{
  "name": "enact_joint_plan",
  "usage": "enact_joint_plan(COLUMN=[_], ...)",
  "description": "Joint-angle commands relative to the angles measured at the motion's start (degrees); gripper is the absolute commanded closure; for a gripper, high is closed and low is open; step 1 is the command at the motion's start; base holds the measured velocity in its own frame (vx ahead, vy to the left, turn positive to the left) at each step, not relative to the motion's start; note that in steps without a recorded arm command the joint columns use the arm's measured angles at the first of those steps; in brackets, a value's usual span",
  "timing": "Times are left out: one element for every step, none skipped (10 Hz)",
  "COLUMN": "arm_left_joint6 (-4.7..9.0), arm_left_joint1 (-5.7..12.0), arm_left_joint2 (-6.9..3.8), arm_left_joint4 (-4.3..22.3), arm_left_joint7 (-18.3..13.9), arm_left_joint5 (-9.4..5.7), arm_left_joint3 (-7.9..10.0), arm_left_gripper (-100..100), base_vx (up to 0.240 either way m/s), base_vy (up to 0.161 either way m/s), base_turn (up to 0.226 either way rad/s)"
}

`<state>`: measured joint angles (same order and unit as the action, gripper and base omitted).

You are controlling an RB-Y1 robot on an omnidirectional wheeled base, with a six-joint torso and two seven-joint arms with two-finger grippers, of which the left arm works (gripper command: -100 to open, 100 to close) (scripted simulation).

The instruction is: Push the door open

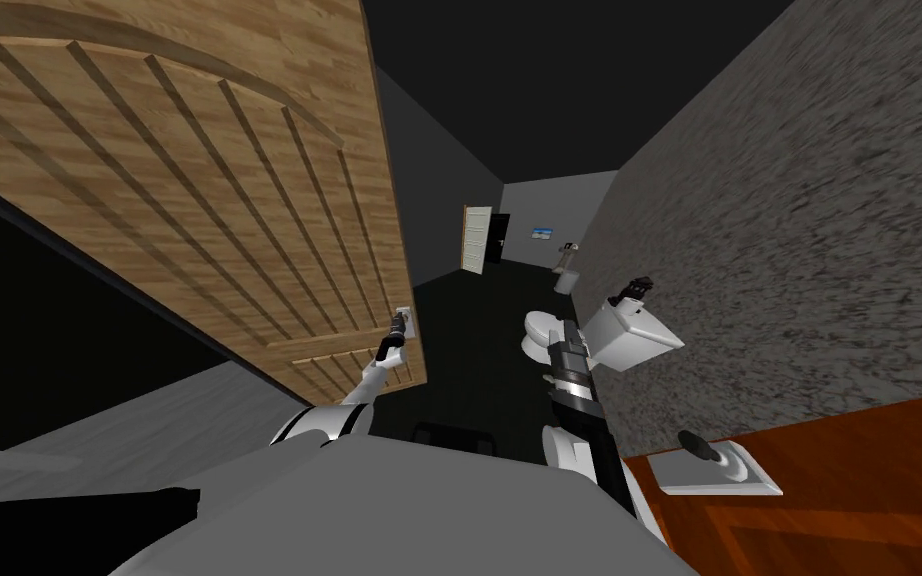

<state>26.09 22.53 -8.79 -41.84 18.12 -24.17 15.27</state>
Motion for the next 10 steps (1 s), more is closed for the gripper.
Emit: enact_joint_plan(arm_left_joint6=[0.25,-0.03,0.16,0.22,0.29,0.38,0.38,0.55,0.64,0.73], arm_left_joint1=[0.19,-0.03,-0.06,-0.1,-0.16,-0.22,-0.22,-0.35,-0.42,-0.48], arm_left_joint2=[-0.36,-0.26,-0.68,-0.83,-1.01,-1.21,-1.21,-1.64,-1.85,-2.07], arm_left_joint4=[0.22,-0.04,0.02,0.09,0.16,0.24,0.24,0.41,0.5,0.59], arm_left_joint7=[0.18,0.19,0.47,0.66,0.88,1.13,1.13,1.67,1.94,2.21], arm_left_joint5=[-0.27,-0.19,-0.57,-0.77,-0.99,-1.24,-1.24,-1.78,-2.05,-2.32], arm_left_joint3=[0.67,0.51,1.37,1.8,2.29,2.85,2.85,4.05,4.67,5.27], arm_left_gripper=[100,100,100,100,100,100,100,100,100,100], base_vx=[0.156,0.072,0.115,0.189,0.204,0.204,0.139,0.184,0.226,0.221], base_vy=[-0.069,-0.024,-0.022,-0.033,-0.049,-0.048,-0.026,-0.07,-0.038,-0.016], base_turn=[0.052,0.037,0.034,0.055,0.05,0.057,0.029,0.038,0.079,0.05])
